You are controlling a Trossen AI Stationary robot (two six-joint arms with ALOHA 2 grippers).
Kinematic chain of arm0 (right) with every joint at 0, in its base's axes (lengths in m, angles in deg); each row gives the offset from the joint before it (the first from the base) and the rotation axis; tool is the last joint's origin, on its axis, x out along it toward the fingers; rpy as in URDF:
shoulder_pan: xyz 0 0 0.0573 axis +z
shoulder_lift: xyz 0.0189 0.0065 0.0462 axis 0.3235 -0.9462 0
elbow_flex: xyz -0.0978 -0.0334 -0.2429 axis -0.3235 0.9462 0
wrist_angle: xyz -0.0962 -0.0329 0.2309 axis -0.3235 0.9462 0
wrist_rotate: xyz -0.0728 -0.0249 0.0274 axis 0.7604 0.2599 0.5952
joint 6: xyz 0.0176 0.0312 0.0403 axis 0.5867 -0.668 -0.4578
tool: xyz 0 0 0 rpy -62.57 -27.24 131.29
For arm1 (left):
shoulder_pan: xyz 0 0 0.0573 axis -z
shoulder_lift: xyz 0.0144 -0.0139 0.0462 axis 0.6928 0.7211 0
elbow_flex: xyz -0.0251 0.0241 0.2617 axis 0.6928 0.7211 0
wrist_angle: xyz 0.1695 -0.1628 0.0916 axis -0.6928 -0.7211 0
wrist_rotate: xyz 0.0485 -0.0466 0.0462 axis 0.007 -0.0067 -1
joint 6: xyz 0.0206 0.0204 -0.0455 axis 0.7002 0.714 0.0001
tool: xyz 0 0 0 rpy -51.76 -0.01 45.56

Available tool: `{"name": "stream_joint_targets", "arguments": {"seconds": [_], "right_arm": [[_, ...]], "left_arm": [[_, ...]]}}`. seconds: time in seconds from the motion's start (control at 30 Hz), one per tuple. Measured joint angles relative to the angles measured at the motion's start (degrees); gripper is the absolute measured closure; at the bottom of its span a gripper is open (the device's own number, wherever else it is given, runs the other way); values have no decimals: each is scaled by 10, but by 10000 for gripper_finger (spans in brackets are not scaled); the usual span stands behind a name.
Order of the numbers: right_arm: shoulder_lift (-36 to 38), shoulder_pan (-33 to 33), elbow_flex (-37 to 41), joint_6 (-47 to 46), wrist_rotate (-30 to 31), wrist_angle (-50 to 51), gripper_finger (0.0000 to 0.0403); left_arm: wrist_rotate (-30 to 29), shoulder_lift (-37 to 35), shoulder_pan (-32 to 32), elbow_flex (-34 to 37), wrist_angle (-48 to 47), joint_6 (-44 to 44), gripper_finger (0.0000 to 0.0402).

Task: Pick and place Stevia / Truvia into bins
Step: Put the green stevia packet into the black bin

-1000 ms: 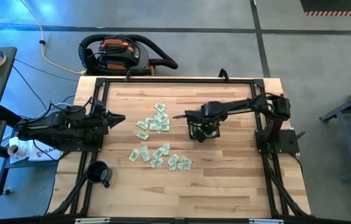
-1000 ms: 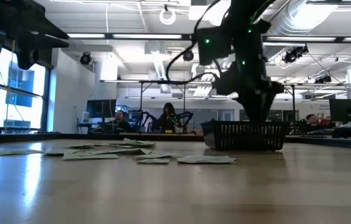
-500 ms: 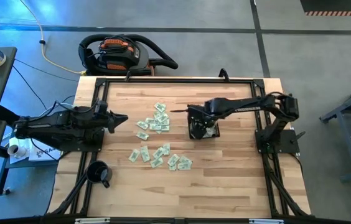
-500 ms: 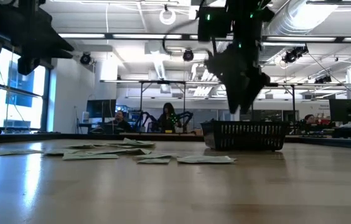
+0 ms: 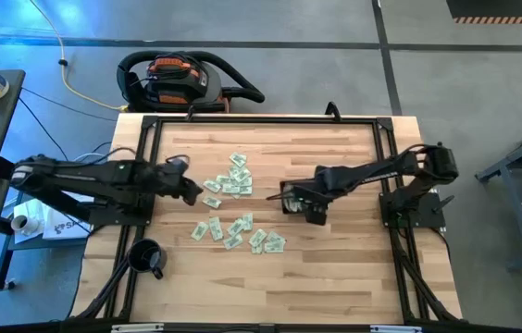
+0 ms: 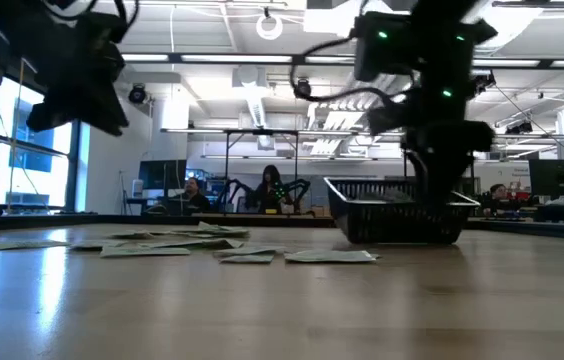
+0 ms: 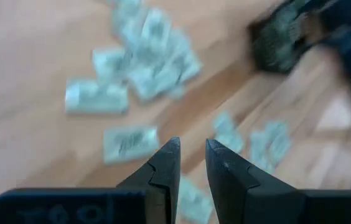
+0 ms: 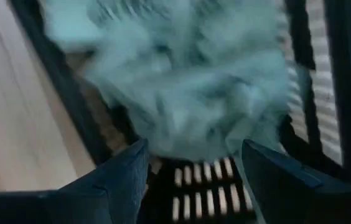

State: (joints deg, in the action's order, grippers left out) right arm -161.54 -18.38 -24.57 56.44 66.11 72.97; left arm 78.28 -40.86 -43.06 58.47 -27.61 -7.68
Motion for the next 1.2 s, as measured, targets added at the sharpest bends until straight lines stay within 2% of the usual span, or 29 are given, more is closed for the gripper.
{"name": "stream_joint_targets", "arguments": {"seconds": [0.2,0.4,0.5,0.67,0.87,1.03,1.2], "right_arm": [[87,4,93,-20,4,-74,153],[184,3,89,-17,67,-88,153],[232,3,88,-15,98,-64,153],[295,3,88,-18,139,9,153],[328,3,88,-19,157,35,153],[327,3,88,-15,160,35,153],[327,3,88,-9,168,29,153]], "left_arm": [[55,166,60,-99,-115,-75,291],[6,290,118,-189,-130,-107,291],[24,328,145,-199,-139,-139,291],[41,373,201,-198,-152,-246,287],[18,392,237,-199,-142,-352,224],[13,418,240,-199,-171,-351,163],[-10,468,239,-199,-187,-324,145]]}}
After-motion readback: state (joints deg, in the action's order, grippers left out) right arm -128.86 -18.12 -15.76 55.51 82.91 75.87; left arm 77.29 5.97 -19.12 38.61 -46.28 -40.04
